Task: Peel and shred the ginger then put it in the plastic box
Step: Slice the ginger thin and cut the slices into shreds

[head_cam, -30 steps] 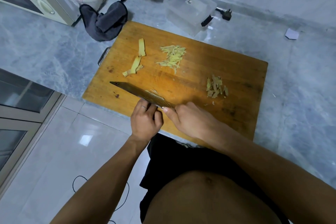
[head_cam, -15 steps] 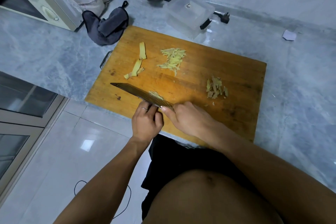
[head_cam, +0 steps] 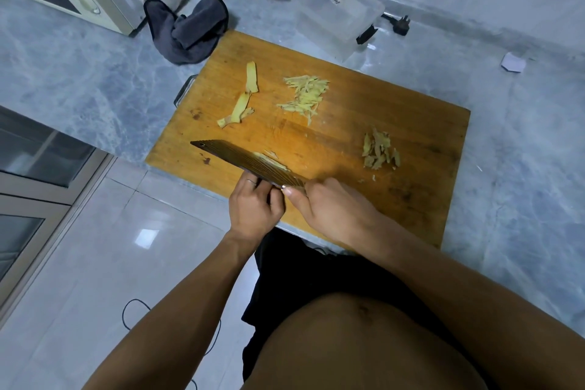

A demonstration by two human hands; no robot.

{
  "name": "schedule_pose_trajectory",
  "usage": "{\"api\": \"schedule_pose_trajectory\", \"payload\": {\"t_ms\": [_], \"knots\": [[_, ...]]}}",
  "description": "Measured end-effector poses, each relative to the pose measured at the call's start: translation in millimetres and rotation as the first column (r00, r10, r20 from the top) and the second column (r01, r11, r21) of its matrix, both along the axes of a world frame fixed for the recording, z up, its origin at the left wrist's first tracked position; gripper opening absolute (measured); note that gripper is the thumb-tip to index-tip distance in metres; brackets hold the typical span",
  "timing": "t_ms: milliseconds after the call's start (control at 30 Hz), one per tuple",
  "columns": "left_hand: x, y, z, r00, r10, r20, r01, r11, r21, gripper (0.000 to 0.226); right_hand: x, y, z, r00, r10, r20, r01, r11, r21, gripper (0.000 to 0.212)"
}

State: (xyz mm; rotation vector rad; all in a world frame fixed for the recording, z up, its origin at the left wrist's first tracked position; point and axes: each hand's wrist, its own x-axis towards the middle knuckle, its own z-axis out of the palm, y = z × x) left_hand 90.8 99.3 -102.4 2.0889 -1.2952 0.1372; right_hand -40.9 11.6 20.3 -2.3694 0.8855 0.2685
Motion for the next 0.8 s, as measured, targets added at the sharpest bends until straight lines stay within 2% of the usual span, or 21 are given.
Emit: {"api": "schedule_pose_trajectory", "payload": {"t_ms": [167,500,667,800], "knots": [[2.0,2.0,-6.2,1.0,0.0,-0.014,0.001,0.999,0.046,0.021,-0.1,0.5,0.0,1.0,0.008,-0.004,-0.008,1.0,-0.023,0.06],[2.4,0.2,-2.9,1.0,-0.014,0.005,0.014,1.0,0.018,0.014,1.8,0.3,3.5,1.0,-0.016,0.014,0.016,1.0,-0.011,0.049],[3.6,0.2,-5.3,1.0,-0.011,0.01,0.011,1.0,0.015,0.016,-1.5,2.5,5.2,0.999,-0.028,0.026,0.029,0.999,-0.044,0.055],[3.1,0.1,-4.0,1.0,-0.019,0.001,0.019,1.0,0.008,0.007,-1.8,1.2,7.2,0.999,-0.029,0.017,0.03,0.999,-0.044,0.058]]}}
